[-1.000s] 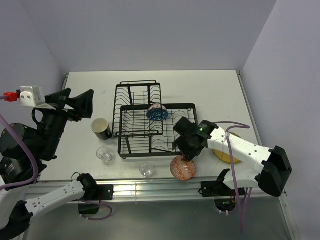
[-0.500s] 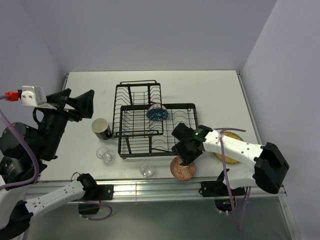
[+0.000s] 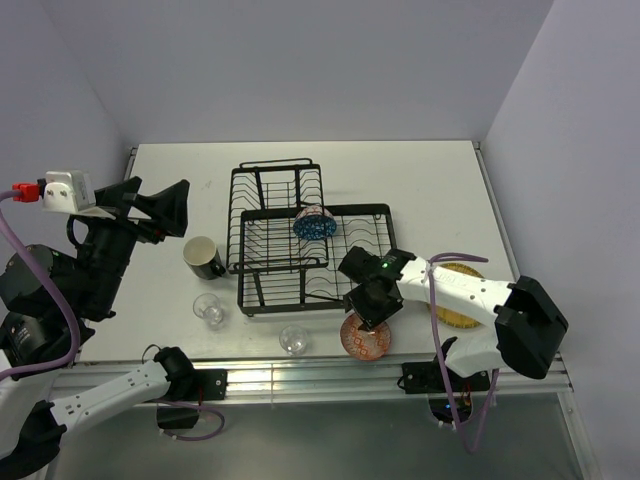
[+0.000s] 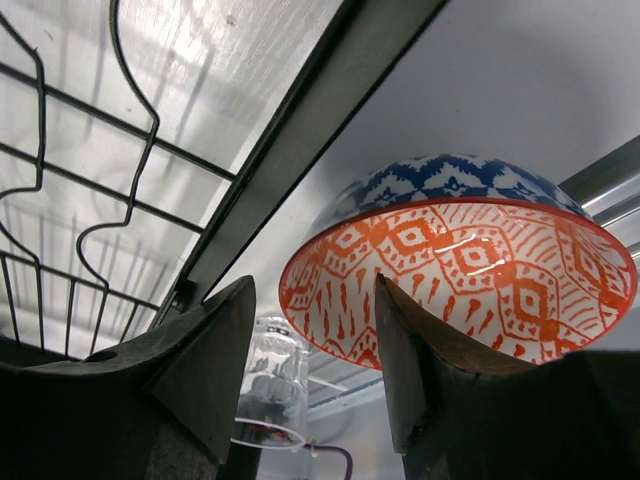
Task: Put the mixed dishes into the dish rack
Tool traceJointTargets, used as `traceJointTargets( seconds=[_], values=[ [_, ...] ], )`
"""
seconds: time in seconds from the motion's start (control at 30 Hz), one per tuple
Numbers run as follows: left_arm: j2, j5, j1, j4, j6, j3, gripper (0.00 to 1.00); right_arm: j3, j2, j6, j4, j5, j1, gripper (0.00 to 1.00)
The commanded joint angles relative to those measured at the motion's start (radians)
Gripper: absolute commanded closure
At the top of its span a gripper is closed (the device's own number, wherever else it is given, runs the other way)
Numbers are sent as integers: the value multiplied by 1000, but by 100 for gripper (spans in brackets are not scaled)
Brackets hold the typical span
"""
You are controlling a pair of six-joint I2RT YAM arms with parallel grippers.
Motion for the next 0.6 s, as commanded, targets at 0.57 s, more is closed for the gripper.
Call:
traceJointTargets(
  seconds=[0.57],
  values=[
    [13, 28, -3, 2, 2, 2, 3, 11, 44, 162, -51, 185, 64, 52]
  ],
)
